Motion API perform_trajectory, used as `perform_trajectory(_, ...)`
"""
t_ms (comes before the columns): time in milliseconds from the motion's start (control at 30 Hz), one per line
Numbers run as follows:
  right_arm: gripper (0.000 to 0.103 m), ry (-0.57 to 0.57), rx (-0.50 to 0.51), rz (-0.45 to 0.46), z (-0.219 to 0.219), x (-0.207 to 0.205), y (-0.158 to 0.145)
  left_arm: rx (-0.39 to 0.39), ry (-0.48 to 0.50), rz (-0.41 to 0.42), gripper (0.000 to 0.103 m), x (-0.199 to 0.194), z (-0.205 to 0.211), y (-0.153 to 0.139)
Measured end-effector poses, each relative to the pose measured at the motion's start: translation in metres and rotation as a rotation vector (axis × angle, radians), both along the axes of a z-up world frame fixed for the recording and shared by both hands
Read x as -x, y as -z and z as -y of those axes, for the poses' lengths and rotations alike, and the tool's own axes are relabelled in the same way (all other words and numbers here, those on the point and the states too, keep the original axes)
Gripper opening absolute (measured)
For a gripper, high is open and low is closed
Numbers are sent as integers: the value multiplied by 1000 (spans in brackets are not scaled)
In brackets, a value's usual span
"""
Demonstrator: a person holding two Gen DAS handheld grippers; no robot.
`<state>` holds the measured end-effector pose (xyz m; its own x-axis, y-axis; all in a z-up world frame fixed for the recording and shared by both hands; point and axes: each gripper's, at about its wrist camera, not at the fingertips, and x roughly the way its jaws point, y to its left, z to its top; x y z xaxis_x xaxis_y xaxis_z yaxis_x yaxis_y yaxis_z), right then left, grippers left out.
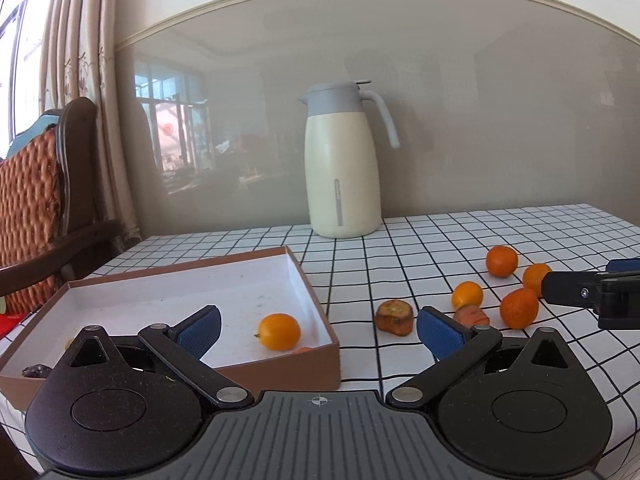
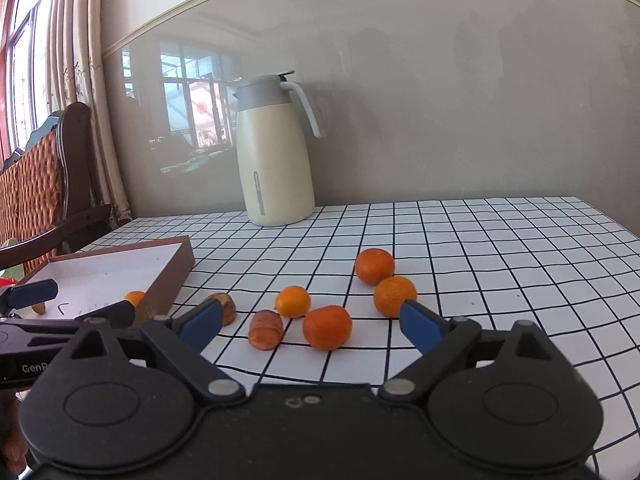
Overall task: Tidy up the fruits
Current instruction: 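Withdraw both tools from the box toward the fruit on the table, then grasp a carrot chunk with the left tool while the right tool grasps an orange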
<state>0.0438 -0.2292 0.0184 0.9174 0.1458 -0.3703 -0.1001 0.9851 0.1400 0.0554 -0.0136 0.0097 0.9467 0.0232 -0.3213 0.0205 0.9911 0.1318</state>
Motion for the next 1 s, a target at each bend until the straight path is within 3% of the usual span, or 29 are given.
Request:
perform_trajectory(200,84,40,0,-19,13,0,4,2,54,-20,103,-4,20,4)
perform_trajectory(700,55,65,-36,-68,29,-9,11,33,124,-74,103,-21,62,19)
perform_trajectory(800,53,63,-46,-77,30,-12,13,26,132,-90,92,-27,69,22)
perform_trajectory(1000,53,61,-62,-86,29,-19,15,37,129,-122,85,-40,77,28)
